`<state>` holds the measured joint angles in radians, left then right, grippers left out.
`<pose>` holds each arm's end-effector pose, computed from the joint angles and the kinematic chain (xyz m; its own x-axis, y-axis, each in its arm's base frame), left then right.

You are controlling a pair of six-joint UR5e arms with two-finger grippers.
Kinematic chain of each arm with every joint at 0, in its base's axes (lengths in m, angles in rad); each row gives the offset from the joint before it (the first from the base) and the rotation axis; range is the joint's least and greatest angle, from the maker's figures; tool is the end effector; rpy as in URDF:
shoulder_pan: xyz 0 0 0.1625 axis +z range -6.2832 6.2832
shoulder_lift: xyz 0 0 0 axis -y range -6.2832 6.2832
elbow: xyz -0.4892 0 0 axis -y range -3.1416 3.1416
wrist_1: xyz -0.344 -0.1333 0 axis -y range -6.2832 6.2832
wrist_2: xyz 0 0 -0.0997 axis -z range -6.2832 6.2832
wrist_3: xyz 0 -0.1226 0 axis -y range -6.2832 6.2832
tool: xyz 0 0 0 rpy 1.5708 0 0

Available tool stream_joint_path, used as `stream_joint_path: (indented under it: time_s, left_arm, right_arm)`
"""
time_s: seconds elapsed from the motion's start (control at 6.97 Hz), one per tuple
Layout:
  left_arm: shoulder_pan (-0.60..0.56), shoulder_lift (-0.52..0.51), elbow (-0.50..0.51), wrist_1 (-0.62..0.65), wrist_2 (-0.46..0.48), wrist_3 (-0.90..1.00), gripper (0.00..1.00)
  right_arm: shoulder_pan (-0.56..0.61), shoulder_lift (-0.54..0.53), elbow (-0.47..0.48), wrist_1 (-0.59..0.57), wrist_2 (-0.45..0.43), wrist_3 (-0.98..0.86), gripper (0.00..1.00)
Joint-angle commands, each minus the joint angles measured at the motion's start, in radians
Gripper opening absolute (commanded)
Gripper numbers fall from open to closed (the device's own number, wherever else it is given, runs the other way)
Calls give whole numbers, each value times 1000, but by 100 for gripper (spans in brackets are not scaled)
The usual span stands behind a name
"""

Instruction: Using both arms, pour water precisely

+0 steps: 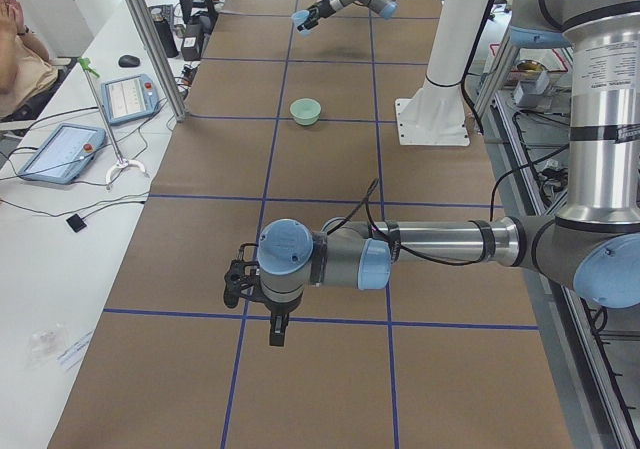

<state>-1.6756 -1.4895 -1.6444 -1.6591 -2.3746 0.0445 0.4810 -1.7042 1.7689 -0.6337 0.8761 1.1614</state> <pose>-0.0877 -0.4035 0.7295 0.7002 0.0292 -0.7134 0.0732 0.9910 0.1124 -0.2666 -0.3780 0.5919 0.7700 0.0569 0.6355 -0.5745 0.4951 0.6517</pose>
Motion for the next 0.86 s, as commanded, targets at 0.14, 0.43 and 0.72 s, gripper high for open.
stream_joint_path:
  time_s: [0.14, 0.43, 0.72]
  left_arm:
    - [1, 0, 0, 1, 0, 0, 100]
    - [1, 0, 2, 1, 0, 0, 100]
    - [1, -2, 2, 1, 0, -2, 100]
  right_arm:
    - [-96, 23, -168, 73, -169, 30, 0]
    - [-111, 102, -339, 192, -215, 29, 0]
    - [-111, 110, -335, 198, -242, 29, 99]
